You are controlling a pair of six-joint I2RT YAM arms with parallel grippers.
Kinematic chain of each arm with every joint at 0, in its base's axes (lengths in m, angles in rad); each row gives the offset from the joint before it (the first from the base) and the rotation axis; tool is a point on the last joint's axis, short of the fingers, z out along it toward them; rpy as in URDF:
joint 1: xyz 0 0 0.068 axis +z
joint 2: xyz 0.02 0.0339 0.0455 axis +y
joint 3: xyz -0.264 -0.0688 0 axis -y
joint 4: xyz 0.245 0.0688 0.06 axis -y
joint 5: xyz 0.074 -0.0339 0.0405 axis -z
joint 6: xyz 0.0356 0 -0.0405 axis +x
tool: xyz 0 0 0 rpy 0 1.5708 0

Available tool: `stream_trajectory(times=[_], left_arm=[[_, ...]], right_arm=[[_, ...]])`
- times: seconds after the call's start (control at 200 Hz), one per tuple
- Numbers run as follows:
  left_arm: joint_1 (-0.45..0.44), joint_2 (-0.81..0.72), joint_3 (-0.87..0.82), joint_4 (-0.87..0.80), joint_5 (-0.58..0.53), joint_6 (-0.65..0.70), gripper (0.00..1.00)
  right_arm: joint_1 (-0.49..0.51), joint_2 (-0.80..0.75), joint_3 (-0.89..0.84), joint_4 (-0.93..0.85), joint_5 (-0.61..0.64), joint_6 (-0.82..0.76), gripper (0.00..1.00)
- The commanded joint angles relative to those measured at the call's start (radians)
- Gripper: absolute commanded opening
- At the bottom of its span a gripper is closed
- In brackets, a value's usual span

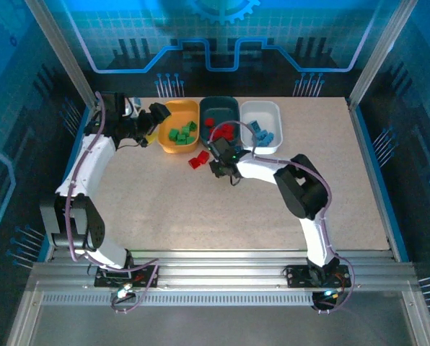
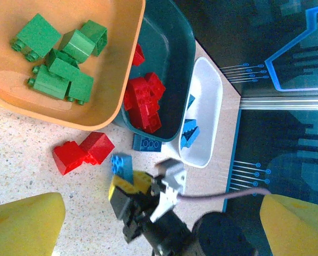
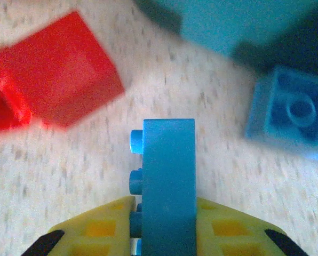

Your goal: Sort the legos into containers by color

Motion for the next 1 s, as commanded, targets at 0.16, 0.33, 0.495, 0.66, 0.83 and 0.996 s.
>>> stream_trajectory(times=[0.16, 0.33, 0.495, 0.66, 0.83, 0.996], left_arm=[[-0.089, 0.071, -0.011, 0.049, 0.091, -0.028, 0.96], [-0.183, 0.124, -0.015, 0.074, 0.145, -0.058, 0.96], [-0.186, 0.142, 0.019, 0.025, 0.137, -0.012, 0.96], [-0.173, 0.139, 0.027, 0.013, 0.13, 0.003, 0.98], [-0.166, 0.141, 0.026, 0.01, 0.121, 0.002, 0.99], [-0.118, 0.127, -0.005, 0.036, 0.093, -0.035, 0.99]], right_arm=[[-0.088, -0.291, -0.074, -0.001, 0.02, 0.038, 0.17], [-0.267, -0.156, 0.122, -0.138, -0.021, 0.059, 0.16], [-0.396, 0.015, 0.369, -0.288, -0.127, 0.054, 0.19], [-0.428, 0.089, 0.504, -0.362, -0.119, 0.027, 0.5], [-0.372, -0.087, 0.309, -0.238, -0.064, 0.064, 0.68], [-0.187, -0.22, 0.069, -0.091, -0.015, 0.099, 0.71]])
